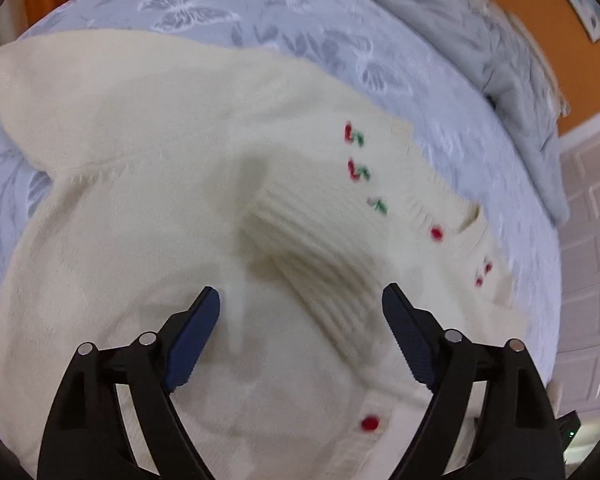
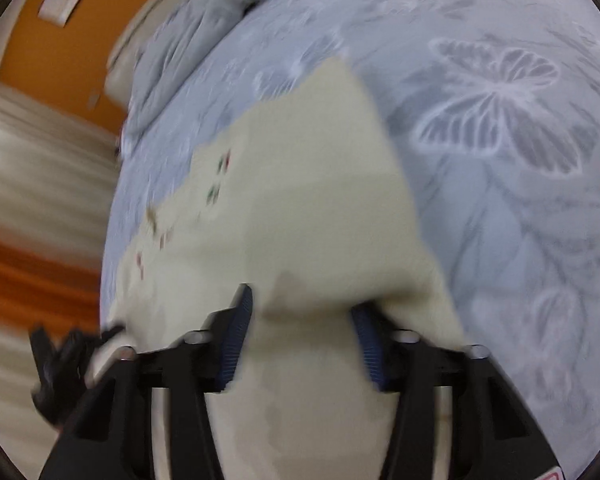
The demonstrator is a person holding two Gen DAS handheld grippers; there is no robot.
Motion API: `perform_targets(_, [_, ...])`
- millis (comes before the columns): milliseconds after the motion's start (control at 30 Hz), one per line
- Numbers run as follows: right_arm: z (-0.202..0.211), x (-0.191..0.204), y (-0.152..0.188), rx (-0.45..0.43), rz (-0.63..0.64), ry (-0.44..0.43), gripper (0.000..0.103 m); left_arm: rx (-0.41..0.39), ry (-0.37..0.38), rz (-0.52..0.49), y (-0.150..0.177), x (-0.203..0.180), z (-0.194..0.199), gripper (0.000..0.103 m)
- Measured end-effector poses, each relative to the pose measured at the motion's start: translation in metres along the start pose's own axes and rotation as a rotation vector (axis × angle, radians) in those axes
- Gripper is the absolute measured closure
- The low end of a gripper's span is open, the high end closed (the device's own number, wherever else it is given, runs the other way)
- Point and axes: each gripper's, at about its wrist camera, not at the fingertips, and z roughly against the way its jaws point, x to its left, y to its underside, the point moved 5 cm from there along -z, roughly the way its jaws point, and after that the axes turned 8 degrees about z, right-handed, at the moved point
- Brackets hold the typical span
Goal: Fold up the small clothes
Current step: 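Fold the held sleeve across the cardigan body and open the right gripper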
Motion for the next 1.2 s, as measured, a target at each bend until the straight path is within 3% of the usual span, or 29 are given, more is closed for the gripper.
perform_targets(33, [0.005, -0.002, -0.007, -0.031, -0.011, -0.006, 0.093, 0.017, 0.025, -0.018, 0.0, -0.003, -0.002, 0.071])
perform_targets(100, [0.031, -0.002, -0.019, -0.161, -0.023, -0.02, 0.094, 0.056, 0.057, -0.068, 0.002, -0.014, -0.008, 0.085])
perform_targets(167, [0.044, -0.008, -0.023, -0.221, -0.027, -0.012, 0.094, 0.048, 0.08, -0.1, 0.003, -0.021, -0.008, 0.088])
perform_targets(200, [0.036, -0.019, -0.02, -0.201, -0.026, 0.036, 0.094, 0.046, 0.068, -0.117, 0.005, -0.024, -0.013, 0.089])
perform_targets(267, [0.006, -0.037, -0.009, -0.075, -0.011, 0.121, 0.097, 0.052, 0.033, -0.136, 0.007, -0.026, -0.026, 0.089])
perform_targets(367, [0.015, -0.032, -0.008, -0.099, 0.006, 0.122, 0.089, 0.037, 0.027, -0.148, 0.007, -0.028, -0.023, 0.089])
perform_targets(467, [0.035, -0.016, -0.005, -0.097, 0.062, 0.191, 0.084, -0.017, 0.082, -0.153, 0.004, -0.021, 0.006, 0.088])
perform_targets(500, [0.046, -0.01, 0.003, -0.101, 0.109, 0.236, 0.083, -0.044, 0.096, -0.154, 0.002, -0.014, 0.018, 0.086])
perform_targets(567, [0.061, 0.004, 0.023, -0.098, 0.186, 0.248, 0.083, -0.07, 0.105, -0.142, -0.005, 0.014, 0.042, 0.073])
perform_targets(633, [0.079, 0.02, 0.057, -0.074, 0.271, 0.253, 0.082, -0.114, 0.066, -0.081, -0.021, 0.055, 0.063, 0.049])
perform_targets(733, [0.095, 0.037, 0.104, -0.031, 0.344, 0.244, 0.073, -0.223, -0.014, 0.115, -0.061, 0.143, 0.097, 0.029])
perform_targets(800, [0.103, 0.045, 0.139, 0.012, 0.373, 0.234, 0.072, -0.256, -0.059, 0.291, -0.092, 0.205, 0.108, 0.027])
perform_targets(900, [0.107, 0.061, 0.187, 0.101, 0.398, 0.211, 0.072, -0.27, -0.096, 0.474, -0.128, 0.272, 0.112, 0.027])
perform_targets(1000, [0.108, 0.08, 0.22, 0.162, 0.444, 0.206, 0.072, -0.252, -0.135, 0.633, -0.154, 0.328, 0.106, 0.055])
perform_targets(1033, [0.109, 0.086, 0.229, 0.177, 0.467, 0.214, 0.071, -0.263, -0.134, 0.661, -0.161, 0.337, 0.107, 0.075])
perform_targets(1100, [0.107, 0.096, 0.24, 0.193, 0.514, 0.239, 0.07, -0.228, -0.153, 0.633, -0.171, 0.338, 0.103, 0.103])
perform_targets(1133, [0.108, 0.101, 0.244, 0.196, 0.526, 0.241, 0.07, -0.19, -0.158, 0.61, -0.176, 0.334, 0.099, 0.103])
perform_targets(1200, [0.107, 0.109, 0.247, 0.2, 0.536, 0.24, 0.07, -0.201, -0.139, 0.583, -0.184, 0.319, 0.106, 0.103])
